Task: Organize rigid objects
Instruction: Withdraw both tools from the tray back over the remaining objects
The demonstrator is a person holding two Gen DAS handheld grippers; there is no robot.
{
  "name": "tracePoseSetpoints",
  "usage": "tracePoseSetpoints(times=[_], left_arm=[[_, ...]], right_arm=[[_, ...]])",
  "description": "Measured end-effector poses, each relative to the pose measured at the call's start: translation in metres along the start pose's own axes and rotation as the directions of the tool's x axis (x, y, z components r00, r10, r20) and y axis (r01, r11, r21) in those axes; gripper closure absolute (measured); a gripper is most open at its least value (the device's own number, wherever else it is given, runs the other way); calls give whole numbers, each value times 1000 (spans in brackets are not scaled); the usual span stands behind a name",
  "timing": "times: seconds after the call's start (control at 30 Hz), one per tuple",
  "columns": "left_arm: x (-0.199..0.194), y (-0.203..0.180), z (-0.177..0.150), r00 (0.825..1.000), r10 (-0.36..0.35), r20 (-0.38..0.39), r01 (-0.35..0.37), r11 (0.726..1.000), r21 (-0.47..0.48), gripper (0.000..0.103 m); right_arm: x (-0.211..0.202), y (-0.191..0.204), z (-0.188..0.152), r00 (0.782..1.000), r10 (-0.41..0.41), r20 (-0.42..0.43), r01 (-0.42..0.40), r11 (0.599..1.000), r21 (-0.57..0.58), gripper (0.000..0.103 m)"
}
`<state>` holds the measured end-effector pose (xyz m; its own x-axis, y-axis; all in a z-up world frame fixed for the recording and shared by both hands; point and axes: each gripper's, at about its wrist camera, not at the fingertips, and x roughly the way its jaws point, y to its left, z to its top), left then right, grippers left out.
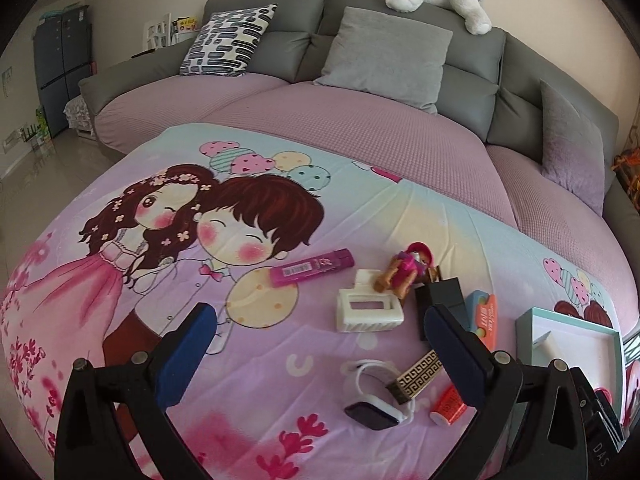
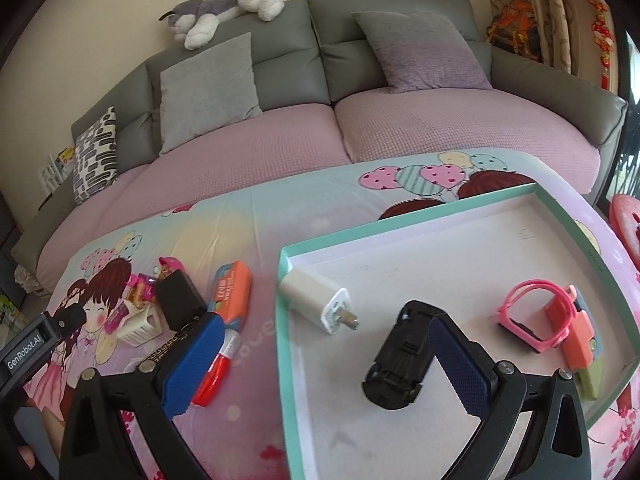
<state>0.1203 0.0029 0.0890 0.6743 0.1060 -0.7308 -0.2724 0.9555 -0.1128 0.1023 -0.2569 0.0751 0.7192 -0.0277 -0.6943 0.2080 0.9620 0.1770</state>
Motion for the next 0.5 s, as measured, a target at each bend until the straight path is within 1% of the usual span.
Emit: tracePoseSetpoints(times=[0.2,0.3,0.37,0.5], left_arm=[[-5,33,4,998,57,24,-56,998,-38,0],[-4,47,5,997,81,17,-80,996,-48,0],[-2,54,4,996,84,9,-83,995,-51,0],[7,65,1,997,67,-29,-68,996,-64,0]], right_arm=[[7,31,-8,998,63,-23,-64,997,-46,0],[12,46,-13,994,96,-45,-99,993,-68,0],[18,58,-17,992,109,-68,-115,990,-86,0],[28,79,-27,984,139,-114,-153,981,-120,0]])
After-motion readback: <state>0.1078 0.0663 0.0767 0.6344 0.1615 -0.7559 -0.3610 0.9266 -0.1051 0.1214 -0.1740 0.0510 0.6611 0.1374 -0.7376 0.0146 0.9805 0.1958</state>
